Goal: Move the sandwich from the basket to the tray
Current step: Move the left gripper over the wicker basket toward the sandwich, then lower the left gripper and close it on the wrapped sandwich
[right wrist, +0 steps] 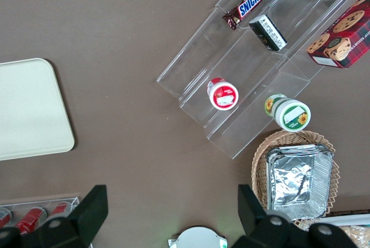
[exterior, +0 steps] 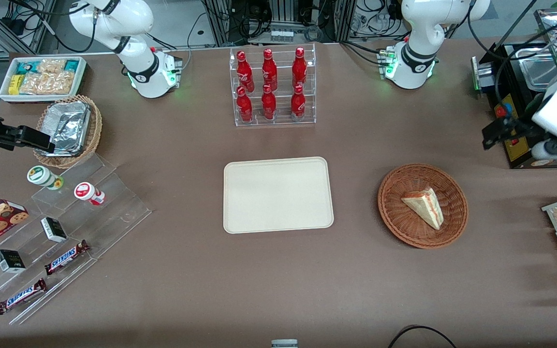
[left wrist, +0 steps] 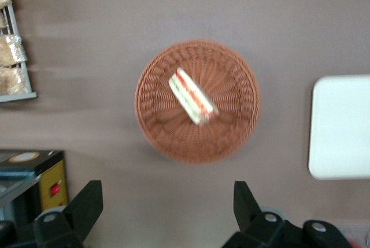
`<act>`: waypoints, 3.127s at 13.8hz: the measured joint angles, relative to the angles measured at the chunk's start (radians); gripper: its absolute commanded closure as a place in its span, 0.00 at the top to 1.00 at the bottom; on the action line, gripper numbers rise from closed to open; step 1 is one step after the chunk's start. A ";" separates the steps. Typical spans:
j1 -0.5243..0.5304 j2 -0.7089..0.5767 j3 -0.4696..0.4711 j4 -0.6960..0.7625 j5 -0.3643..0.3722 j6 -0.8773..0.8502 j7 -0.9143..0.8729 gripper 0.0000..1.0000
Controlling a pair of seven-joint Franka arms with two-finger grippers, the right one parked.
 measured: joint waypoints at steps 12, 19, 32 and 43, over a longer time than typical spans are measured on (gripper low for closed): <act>-0.048 0.026 -0.003 -0.524 0.000 0.650 -0.576 1.00; -0.047 0.133 -0.001 -0.556 0.000 0.768 -0.590 1.00; -0.040 0.219 0.001 -0.623 0.000 0.915 -0.597 0.00; -0.130 0.183 -0.006 -0.200 0.047 0.408 -0.623 0.00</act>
